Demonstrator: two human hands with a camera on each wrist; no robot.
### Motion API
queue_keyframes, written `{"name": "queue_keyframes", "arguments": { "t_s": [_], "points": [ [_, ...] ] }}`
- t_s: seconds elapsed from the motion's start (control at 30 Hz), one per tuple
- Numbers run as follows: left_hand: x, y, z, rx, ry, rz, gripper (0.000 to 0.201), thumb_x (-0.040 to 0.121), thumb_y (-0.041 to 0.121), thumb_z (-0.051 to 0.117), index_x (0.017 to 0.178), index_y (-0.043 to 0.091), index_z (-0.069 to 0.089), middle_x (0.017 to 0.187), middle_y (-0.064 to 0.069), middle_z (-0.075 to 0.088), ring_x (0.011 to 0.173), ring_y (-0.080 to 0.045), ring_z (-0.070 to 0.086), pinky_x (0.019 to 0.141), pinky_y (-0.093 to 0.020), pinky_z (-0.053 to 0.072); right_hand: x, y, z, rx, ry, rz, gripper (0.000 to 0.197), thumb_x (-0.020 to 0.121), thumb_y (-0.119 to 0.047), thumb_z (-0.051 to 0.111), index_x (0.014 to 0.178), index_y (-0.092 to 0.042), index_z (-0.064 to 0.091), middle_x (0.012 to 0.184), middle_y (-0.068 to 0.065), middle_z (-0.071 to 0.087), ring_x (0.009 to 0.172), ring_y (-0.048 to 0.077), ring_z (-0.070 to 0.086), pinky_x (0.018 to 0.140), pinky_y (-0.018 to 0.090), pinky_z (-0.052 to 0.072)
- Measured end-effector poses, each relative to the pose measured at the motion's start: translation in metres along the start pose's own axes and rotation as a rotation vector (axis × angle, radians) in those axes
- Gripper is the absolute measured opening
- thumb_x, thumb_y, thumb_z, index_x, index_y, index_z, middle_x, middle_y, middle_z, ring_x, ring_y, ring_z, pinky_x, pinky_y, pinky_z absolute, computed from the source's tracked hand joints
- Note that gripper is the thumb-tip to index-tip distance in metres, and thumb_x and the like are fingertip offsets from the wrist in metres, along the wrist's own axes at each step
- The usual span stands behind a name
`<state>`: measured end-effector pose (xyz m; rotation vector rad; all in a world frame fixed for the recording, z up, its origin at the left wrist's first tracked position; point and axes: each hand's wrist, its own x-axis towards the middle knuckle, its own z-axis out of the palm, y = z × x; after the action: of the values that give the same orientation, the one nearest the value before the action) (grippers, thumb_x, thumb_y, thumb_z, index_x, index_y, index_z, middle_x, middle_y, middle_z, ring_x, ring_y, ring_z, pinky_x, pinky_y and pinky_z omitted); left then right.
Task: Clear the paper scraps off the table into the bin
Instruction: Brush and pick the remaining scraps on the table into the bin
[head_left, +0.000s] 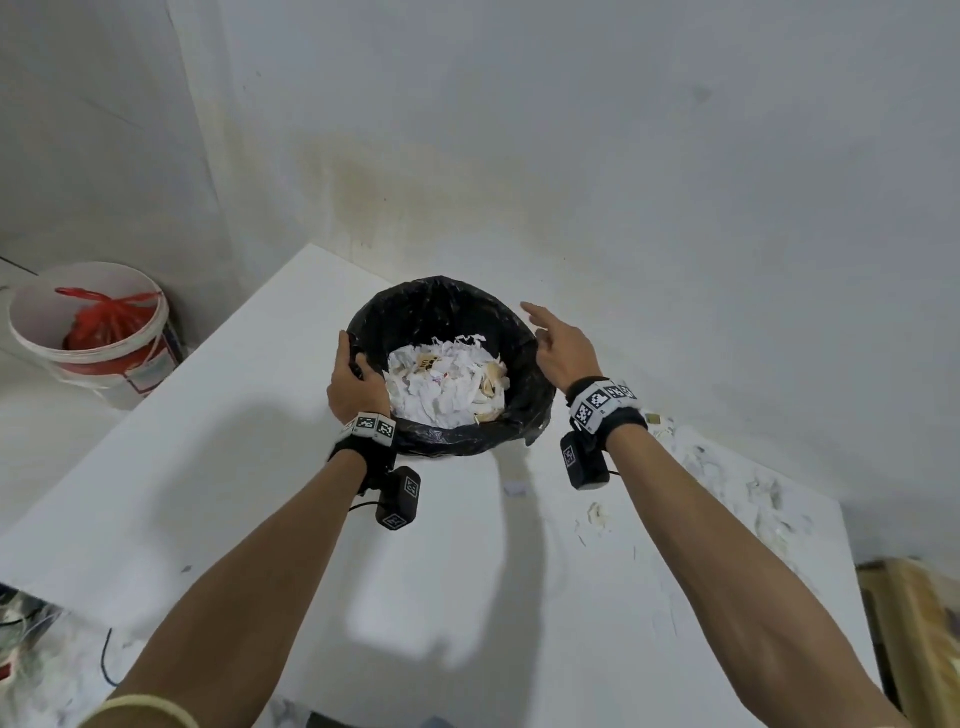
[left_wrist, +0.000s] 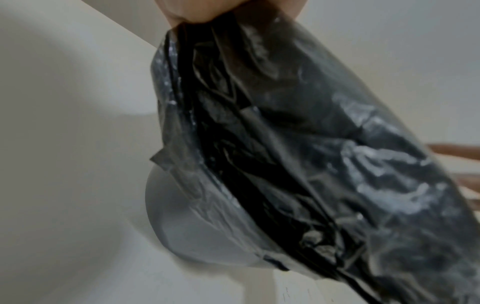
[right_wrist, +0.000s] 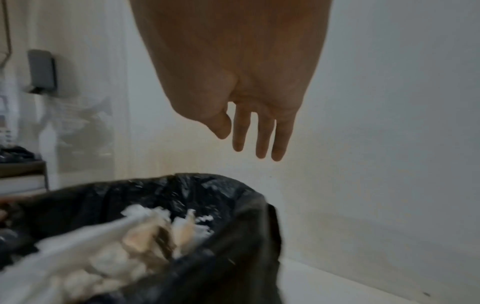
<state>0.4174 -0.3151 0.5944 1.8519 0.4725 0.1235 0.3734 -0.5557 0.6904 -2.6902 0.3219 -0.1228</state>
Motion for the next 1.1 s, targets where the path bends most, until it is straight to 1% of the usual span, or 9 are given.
{"name": "queue_keyframes", "arguments": {
  "t_s": [0.13,0.23,0.3,0.4,0.53,0.77,0.93,1.03,1.1],
  "points": [
    [-0.001,0.002,0.005,0.009,0.028,-0.009,0.043,0.098,0.020,0.042,0.141,0.027,0.042,0.124,-0.006,0.063,0.111,-0.027,0.059,0.090,-0.029,0.045,-0.017,0.066,0.003,-0.048,0.037,0.138,0.049,0.098,-0.020,0.043,0.145,-0.024,0.035,0.143,0.010,0.046,0.128,0.033,0.042,0.102,0.041,0.037],
    [-0.003,0.004,0.010,0.008,0.067,-0.005,0.043,0.098,0.020,0.041,0.141,0.026,0.041,0.132,-0.003,0.058,0.117,-0.024,0.056,0.095,-0.026,0.042,-0.038,0.130,0.016,-0.027,-0.006,0.326,0.062,0.096,-0.039,0.049,0.150,-0.021,0.024,0.153,0.011,0.030,0.140,0.034,0.026,0.111,0.050,0.028],
    [-0.005,0.005,0.015,0.025,0.105,-0.016,0.043,0.099,0.019,0.041,0.142,0.026,0.041,0.133,-0.003,0.057,0.118,-0.024,0.055,0.097,-0.025,0.038,-0.053,0.164,0.028,-0.077,-0.097,0.493,0.081,0.088,-0.060,0.050,0.152,-0.028,0.012,0.160,0.007,0.013,0.146,0.034,0.011,0.114,0.059,0.017],
    [-0.008,0.004,0.026,0.012,0.160,-0.035,0.042,0.099,0.020,0.041,0.141,0.025,0.042,0.135,-0.001,0.055,0.119,-0.021,0.054,0.094,-0.018,0.036,-0.069,0.202,0.047,-0.106,-0.230,0.683,0.099,0.073,-0.082,0.045,0.149,-0.043,-0.005,0.160,-0.001,-0.011,0.146,0.036,-0.009,0.109,0.067,-0.001],
    [-0.013,-0.005,0.035,-0.033,0.242,-0.024,0.042,0.098,0.020,0.042,0.140,0.021,0.044,0.139,0.001,0.051,0.126,-0.016,0.049,0.091,-0.004,0.029,-0.075,0.242,0.071,-0.163,-0.301,0.674,0.105,0.064,-0.092,0.037,0.146,-0.047,-0.012,0.160,0.000,-0.016,0.145,0.038,-0.013,0.106,0.070,-0.007],
    [-0.019,-0.010,0.046,-0.032,0.397,-0.025,0.041,0.097,0.016,0.045,0.138,0.019,0.047,0.138,0.000,0.053,0.126,-0.014,0.049,0.084,0.007,0.022,-0.057,0.291,0.108,0.002,-0.283,0.692,0.104,0.070,-0.085,0.042,0.150,-0.038,-0.006,0.160,0.008,-0.011,0.145,0.040,-0.012,0.108,0.071,-0.003],
    [-0.018,-0.016,0.050,-0.015,0.439,-0.040,0.040,0.097,0.017,0.045,0.137,0.021,0.048,0.139,0.001,0.052,0.128,-0.014,0.048,0.099,-0.008,0.031,-0.026,0.294,0.128,0.031,-0.246,0.646,0.100,0.073,-0.086,0.035,0.150,-0.037,-0.007,0.160,0.009,-0.008,0.145,0.037,-0.013,0.106,0.070,-0.010],
    [-0.019,-0.018,0.050,-0.006,0.464,-0.043,0.040,0.097,0.018,0.045,0.137,0.022,0.048,0.139,0.003,0.051,0.128,-0.013,0.048,0.098,-0.008,0.031,-0.013,0.282,0.143,-0.005,-0.281,0.539,0.099,0.072,-0.089,0.028,0.150,-0.038,-0.007,0.161,0.004,-0.007,0.146,0.034,-0.015,0.108,0.067,-0.012],
    [-0.020,-0.018,0.051,-0.009,0.474,-0.051,0.041,0.097,0.019,0.045,0.137,0.023,0.047,0.139,0.004,0.051,0.128,-0.012,0.047,0.097,-0.007,0.031,-0.014,0.266,0.153,-0.046,-0.332,0.401,0.099,0.072,-0.090,0.024,0.150,-0.038,-0.006,0.161,-0.001,-0.006,0.146,0.031,-0.017,0.108,0.064,-0.015]
  ]
}}
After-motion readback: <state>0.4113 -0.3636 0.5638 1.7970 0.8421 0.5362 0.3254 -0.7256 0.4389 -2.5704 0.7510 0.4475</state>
